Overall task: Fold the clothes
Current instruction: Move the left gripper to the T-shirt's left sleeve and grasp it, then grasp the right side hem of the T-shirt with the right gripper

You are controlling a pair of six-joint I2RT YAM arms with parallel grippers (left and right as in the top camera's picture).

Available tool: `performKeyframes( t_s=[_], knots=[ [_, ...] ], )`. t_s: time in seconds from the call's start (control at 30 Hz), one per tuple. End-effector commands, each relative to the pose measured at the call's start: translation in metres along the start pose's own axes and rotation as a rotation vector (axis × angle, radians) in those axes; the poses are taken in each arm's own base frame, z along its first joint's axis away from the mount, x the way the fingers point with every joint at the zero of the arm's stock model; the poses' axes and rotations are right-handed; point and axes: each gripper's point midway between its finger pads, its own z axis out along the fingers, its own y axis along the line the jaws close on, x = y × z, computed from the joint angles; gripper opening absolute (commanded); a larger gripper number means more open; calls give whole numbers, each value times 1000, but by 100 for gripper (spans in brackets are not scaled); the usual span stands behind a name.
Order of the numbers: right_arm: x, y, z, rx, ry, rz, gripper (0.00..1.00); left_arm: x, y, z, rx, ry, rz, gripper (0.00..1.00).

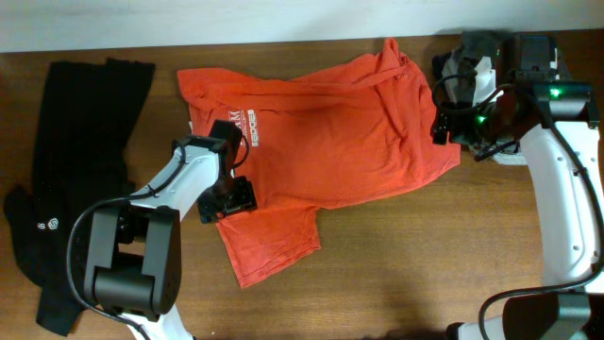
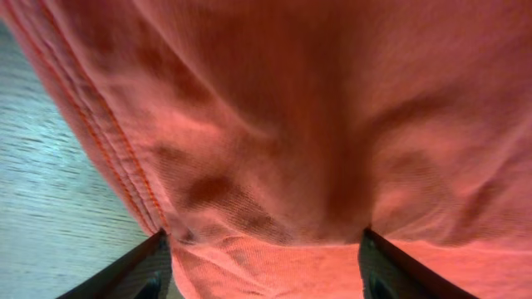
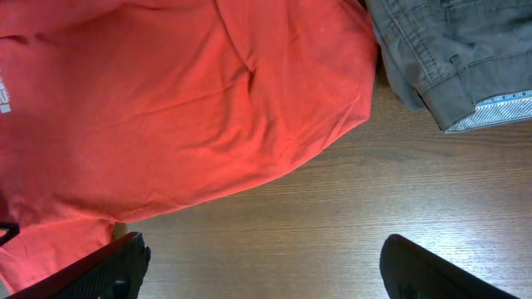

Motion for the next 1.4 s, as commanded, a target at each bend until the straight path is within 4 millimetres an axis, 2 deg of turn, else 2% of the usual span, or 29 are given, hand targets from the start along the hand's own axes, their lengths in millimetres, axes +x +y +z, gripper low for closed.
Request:
performKeyframes(
  t_s=[0.0,0.17,0.27,0.37,0.57,0.63,0.7,0.73,0.87,1.1,1.2,1.3,1.37],
  knots=[
    [0,3,-3,-8,-8,-5,93,5,1,6,17,13,-17,62],
    [0,3,-3,-8,-9,-5,93,6,8,26,17,-15,-24,10],
    [0,3,-3,-8,-9,-5,93,9,20,39,18,-13,-55,1],
    [0,2,-3,-8,-9,-5,93,11,43,45,11,5,-121,1],
    [2,2,0,-6,4,-2,93,-3,100,45,23,9,-326,1],
    [6,1,7,-3,33,3,93,-8,118,45,39,-1,-394,1],
    [10,-1,17,-1,62,13,93,-11,127,44,53,-9,-422,1],
    [17,-3,29,4,99,27,93,-14,131,44,61,-18,-421,1],
    [35,-9,65,13,180,73,87,-19,135,44,65,-37,-426,1],
    [64,-19,116,36,230,150,69,-26,134,44,72,-66,-413,1],
    [67,-22,132,38,206,186,57,-27,134,44,73,-69,-409,1],
    [72,-25,153,40,166,238,40,-27,134,44,72,-69,-409,1],
    [74,-28,158,51,157,260,36,-27,134,44,72,-70,-402,1]
  ],
)
